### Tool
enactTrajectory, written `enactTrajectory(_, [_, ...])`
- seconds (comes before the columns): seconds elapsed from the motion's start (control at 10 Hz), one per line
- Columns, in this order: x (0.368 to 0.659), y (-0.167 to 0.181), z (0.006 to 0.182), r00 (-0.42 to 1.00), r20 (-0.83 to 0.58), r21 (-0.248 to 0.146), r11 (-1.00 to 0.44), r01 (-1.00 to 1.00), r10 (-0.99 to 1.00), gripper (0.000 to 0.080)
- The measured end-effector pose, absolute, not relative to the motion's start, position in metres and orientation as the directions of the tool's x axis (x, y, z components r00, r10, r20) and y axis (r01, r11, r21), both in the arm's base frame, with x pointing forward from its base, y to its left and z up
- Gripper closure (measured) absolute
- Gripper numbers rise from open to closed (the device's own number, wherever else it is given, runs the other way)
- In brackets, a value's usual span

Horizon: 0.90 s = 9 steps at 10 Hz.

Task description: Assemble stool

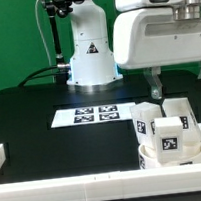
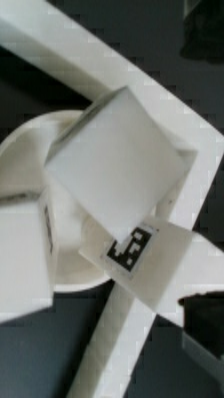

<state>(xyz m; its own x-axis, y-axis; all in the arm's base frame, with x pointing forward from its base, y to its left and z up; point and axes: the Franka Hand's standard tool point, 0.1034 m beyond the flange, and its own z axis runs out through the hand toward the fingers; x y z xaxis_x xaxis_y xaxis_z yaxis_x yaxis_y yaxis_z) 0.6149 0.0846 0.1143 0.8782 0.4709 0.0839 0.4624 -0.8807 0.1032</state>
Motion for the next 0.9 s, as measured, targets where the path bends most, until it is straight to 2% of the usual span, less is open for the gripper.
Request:
enactTrajectory(0.2, [0.615, 0.08, 0.114, 0.805, 0.056, 0.131, -0.804, 0.58, 0.59, 0.015])
enactTrajectory(0.5, [0.612, 0.089, 0.11, 0.67, 0.0, 0.152, -0.662, 0.734, 0.742, 0.015])
enactTrajectory(0.9, [0.605, 0.101, 0.1, 0.642, -0.023, 0.135, -0.633, 0.762, 0.767, 0.015])
